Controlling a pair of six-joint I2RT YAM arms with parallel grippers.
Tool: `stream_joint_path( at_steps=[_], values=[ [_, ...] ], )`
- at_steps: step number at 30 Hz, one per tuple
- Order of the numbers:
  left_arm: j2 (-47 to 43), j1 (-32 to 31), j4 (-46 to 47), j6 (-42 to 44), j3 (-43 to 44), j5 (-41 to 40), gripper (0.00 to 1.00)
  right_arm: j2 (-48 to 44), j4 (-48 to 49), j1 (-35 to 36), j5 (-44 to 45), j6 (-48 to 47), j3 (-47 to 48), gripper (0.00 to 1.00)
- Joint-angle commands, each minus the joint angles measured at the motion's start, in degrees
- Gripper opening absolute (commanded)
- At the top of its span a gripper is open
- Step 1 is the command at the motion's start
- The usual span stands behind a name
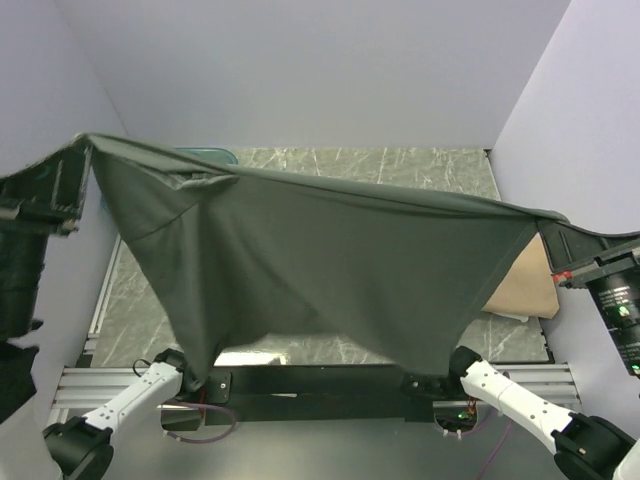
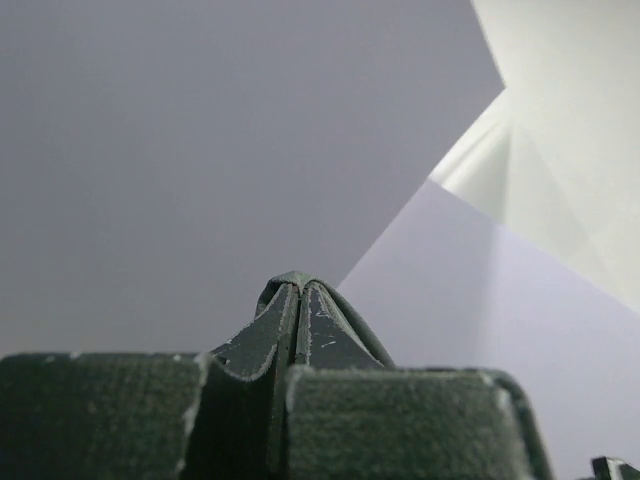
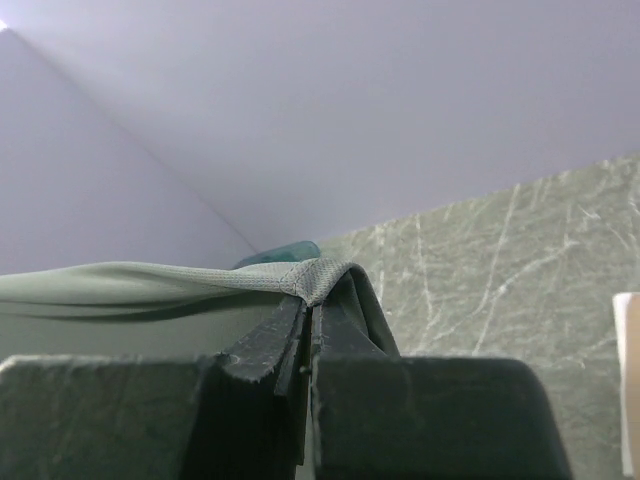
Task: Fold and stack the t-shirts
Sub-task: Flatten the tshirt out, then fold the tshirt
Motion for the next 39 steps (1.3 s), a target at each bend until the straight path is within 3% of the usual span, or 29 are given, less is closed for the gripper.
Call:
stream_joint_path(
  at_steps=[1,6,9,13,16,21,25,34,39],
  values=[
    [6.5,0.3,1.0,4.0,-0.9,-4.8,0.01,0.9,-0.6,-0.2,3.8,-1.5,-2.3,0.00],
    [14.3,0.3,4.5,6.4,-10.8,-11.3,0.01,5.0,2.5,-0.3,14.4,0.3,-12.9,0.00],
    [19.8,0.4,9.1,7.4,-19.4,-11.2,0.01,8.6,6.9,-1.9,17.8,1.2,-22.2,0.00],
    [29.9,0.6,18.1,11.5,-31.5,-6.6,0.01,15.4,20.2,-14.7,3.5,-2.4,-39.2,0.00],
    [40.7,0.9,22.7,13.2,-32.5,-2.5,0.01,23.5,31.4,-19.4,-7.7,-4.4,-46.6,0.00],
    [62.4,1.1,18.9,13.5,-19.5,0.7,0.01,41.5,37.6,-28.0,-18.5,-6.4,-44.4,0.00],
    [70.8,1.2,17.3,12.5,-12.7,1.7,0.01,55.8,36.3,-30.4,-21.3,-7.2,-36.4,0.00],
    [77.2,2.0,15.8,9.9,-5.0,-0.6,0.01,63.9,34.3,-34.0,-22.7,-8.8,-28.7,0.00],
    [71.0,2.2,20.4,8.9,-14.0,1.0,0.01,61.9,34.4,-34.3,-26.6,-8.7,-31.0,0.00]
  ],
)
